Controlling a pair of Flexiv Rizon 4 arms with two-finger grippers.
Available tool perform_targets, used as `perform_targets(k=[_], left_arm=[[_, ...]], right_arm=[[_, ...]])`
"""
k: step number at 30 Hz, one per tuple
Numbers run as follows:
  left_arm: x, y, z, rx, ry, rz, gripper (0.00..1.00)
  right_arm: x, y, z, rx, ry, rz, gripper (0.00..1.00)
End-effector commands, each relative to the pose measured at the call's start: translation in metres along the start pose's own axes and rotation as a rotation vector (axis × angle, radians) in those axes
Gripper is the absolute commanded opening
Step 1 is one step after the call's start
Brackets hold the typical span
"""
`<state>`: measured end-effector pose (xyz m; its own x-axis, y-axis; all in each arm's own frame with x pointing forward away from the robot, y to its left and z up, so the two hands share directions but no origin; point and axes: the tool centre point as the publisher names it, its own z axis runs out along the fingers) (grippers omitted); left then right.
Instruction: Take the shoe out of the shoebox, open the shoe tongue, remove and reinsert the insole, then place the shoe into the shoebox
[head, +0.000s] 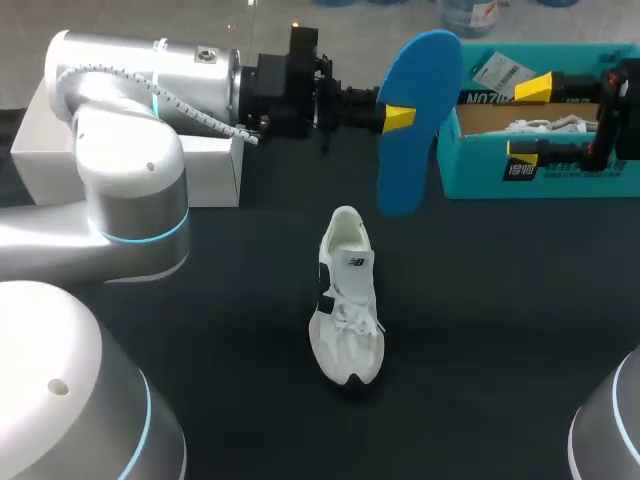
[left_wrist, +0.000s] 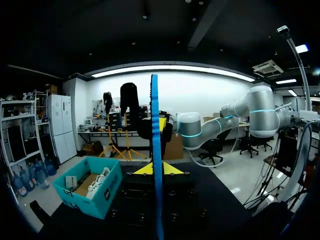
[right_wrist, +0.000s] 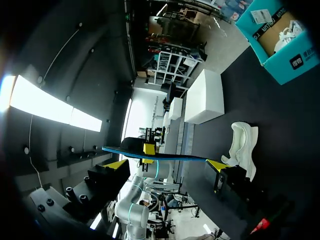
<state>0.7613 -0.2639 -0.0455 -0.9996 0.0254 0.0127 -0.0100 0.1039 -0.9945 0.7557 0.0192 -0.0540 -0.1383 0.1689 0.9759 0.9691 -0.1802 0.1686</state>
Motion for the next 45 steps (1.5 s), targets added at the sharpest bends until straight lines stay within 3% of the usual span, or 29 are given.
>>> perform_targets(k=[1, 6, 29, 37, 45], left_arm=[[0.002, 0.002, -0.004, 0.111, 0.022, -0.704, 0.0], [0.003, 0.008, -0.005, 0.182, 0.049, -0.924, 0.0], [0.005, 0.011, -0.004, 0.175, 0.052, -0.945, 0.0], [0.0, 0.031, 0.005, 0.131, 0.107, -1.129, 0.0], [-0.009, 0.043, 0.012, 0.157, 0.122, -1.238, 0.0]], right_arm=[[0.0, 0.0, 0.001, -0.001, -0.001, 0.0, 1.0], [0.0, 0.0, 0.001, -0.001, -0.001, 0.0, 1.0], [0.0, 0.0, 0.001, -0.001, -0.001, 0.0, 1.0], [0.0, 0.0, 0.001, -0.001, -0.001, 0.0, 1.0], [0.0, 0.0, 0.001, -0.001, -0.001, 0.0, 1.0]])
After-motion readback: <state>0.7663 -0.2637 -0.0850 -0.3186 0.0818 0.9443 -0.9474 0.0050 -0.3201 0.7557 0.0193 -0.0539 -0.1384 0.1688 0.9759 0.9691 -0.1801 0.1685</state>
